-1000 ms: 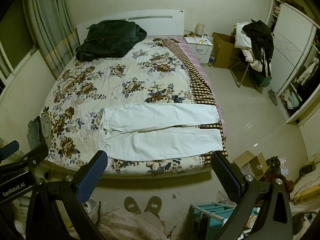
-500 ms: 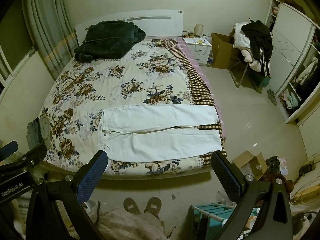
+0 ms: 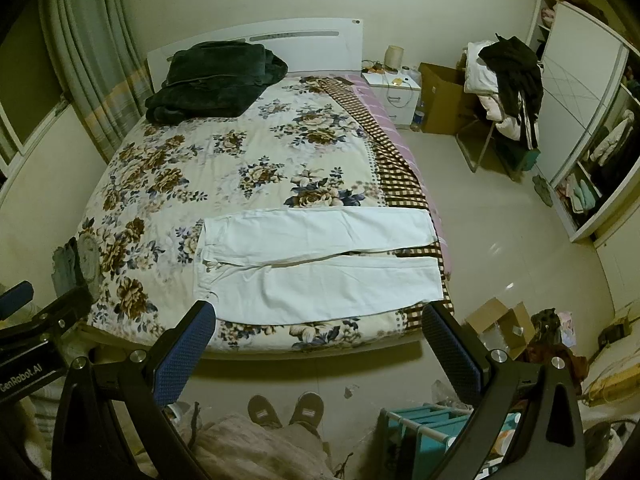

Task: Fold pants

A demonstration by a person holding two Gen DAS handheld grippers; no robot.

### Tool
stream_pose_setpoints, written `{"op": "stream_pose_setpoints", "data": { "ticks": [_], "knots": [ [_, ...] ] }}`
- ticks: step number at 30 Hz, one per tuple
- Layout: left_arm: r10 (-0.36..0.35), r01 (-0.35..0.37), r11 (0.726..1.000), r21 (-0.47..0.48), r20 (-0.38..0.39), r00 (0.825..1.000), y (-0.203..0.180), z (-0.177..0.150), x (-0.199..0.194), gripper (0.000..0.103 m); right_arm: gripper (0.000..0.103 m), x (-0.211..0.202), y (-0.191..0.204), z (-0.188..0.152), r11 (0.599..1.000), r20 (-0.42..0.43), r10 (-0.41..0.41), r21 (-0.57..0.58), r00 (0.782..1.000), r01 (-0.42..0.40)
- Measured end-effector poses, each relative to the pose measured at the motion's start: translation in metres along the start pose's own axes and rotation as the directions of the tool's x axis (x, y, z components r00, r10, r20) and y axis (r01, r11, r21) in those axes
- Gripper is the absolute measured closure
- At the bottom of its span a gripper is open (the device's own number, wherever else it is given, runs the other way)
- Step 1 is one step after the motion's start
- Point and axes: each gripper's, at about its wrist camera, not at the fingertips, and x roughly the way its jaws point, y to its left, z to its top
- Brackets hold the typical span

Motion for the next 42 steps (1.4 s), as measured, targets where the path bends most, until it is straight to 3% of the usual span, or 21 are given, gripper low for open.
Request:
{"op": "stream_pose_setpoints", "data": {
  "ticks": [24, 42],
  "knots": [
    [-0.003, 0.003, 1.000, -0.003, -0.003, 1.000, 0.000, 0.000, 0.000, 0.000, 0.000, 0.001, -0.002, 0.004, 1.000, -0.004, 0.001, -0.001, 1.000, -0.001],
    [0.021, -0.021, 1.000, -0.010, 0.028, 0.999, -0.010, 0.030, 0.012, 0.000, 0.000, 0.012, -0.010, 0.006, 0.999, -0.011, -0.024, 0.033, 1.000, 0.024]
  ]
}}
